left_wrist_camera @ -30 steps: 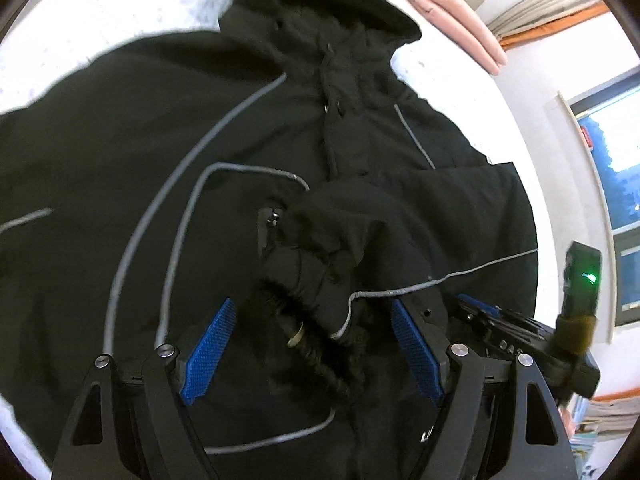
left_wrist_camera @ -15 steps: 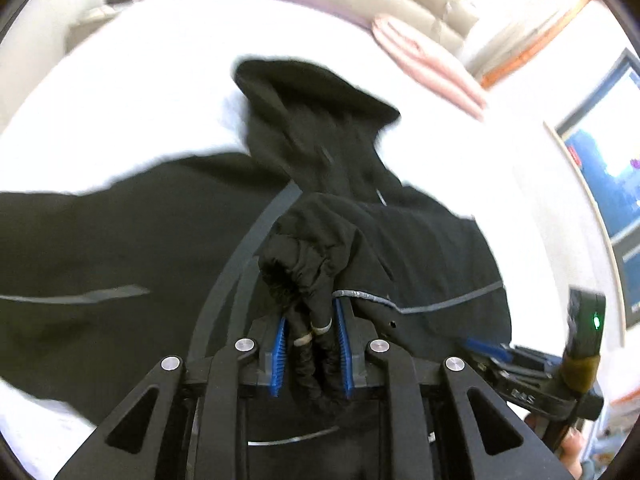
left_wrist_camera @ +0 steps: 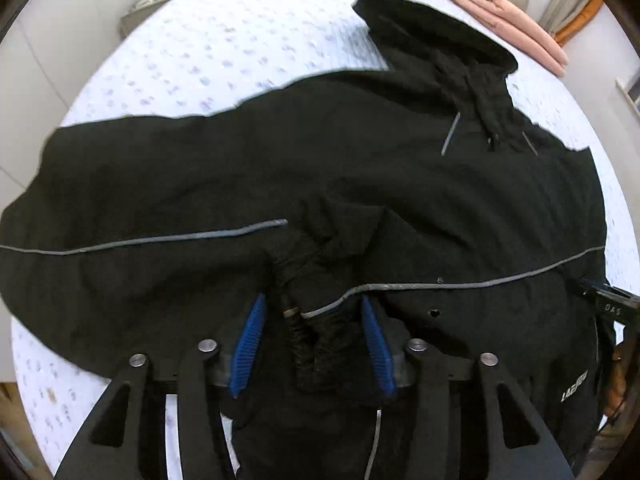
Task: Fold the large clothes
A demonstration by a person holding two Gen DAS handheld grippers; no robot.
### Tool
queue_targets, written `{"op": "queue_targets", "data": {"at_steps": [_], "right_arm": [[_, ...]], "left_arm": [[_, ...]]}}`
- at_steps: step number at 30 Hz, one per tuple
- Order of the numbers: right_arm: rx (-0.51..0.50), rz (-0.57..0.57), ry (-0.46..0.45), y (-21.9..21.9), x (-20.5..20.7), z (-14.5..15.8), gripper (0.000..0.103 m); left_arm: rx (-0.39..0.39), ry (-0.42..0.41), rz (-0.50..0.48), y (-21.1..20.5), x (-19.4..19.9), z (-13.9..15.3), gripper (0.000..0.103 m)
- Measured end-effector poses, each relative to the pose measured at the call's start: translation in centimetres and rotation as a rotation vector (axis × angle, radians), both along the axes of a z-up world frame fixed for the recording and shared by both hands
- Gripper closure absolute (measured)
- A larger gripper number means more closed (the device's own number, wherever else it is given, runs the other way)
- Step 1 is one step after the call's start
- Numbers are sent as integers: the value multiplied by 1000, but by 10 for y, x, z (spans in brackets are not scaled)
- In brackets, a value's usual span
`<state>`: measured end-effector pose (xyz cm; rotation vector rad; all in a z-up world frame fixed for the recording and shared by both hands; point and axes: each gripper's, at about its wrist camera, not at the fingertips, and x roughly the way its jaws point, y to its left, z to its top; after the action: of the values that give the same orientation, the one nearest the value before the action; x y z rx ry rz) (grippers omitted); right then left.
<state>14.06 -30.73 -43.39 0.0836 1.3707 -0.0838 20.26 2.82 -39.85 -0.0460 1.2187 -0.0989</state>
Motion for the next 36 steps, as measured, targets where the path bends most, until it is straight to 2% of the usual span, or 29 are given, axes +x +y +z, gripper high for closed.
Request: {"op": "queue_targets", "data": {"at_steps": [2,4,6,8,9,11,14,16,17,18,21,25,27,31,33,34,36], "right_arm": [[-25,10,24,6,3,6,51],[-1,12,22,10,2,21,51],[52,37,-55,23,-4,52,51],[65,75,-114,42,-8,73,51],[72,89,-121,49,-8,75,51],[87,129,-109,68,-7,71,51],[70,138,-22,79,-7,40,51],[62,132,79,82,-6,8,51],[83,122,69,78,-7,1,51],[96,116,61,75,-6,3,51],[117,106,80,70,-6,6,51],[100,127,91,70,1,4,51],[100,130,92,70,2,5,51],[86,134,86,78,8,3,49],[84,130,84,77,10,2,49],[83,127,83,83,10,2,48],[80,124,83,82,9,2,48]], "left_arm": [[-11,-30,31,9,-2,15,51],[-8,-82,55,17,-6,39,50],[-91,-129,26,17,-11,68,50],[-160,-147,-17,9,-15,78,49],[-185,-138,-54,-2,-16,77,48],[-178,-100,-97,-23,-14,61,48],[-181,6,-103,-45,-4,16,48],[-126,89,-102,-53,0,-23,48],[-112,102,-95,-52,0,-34,48],[-126,75,-88,-51,-4,-35,48],[-121,79,-96,-49,-8,-27,48],[-161,56,-66,-29,-19,-3,48],[-193,28,-23,-7,-31,11,48],[-152,-25,167,63,-48,28,46],[-122,-41,327,120,-52,30,45],[-122,-38,382,139,-51,29,44],[-145,-35,576,206,-58,22,44]]}}
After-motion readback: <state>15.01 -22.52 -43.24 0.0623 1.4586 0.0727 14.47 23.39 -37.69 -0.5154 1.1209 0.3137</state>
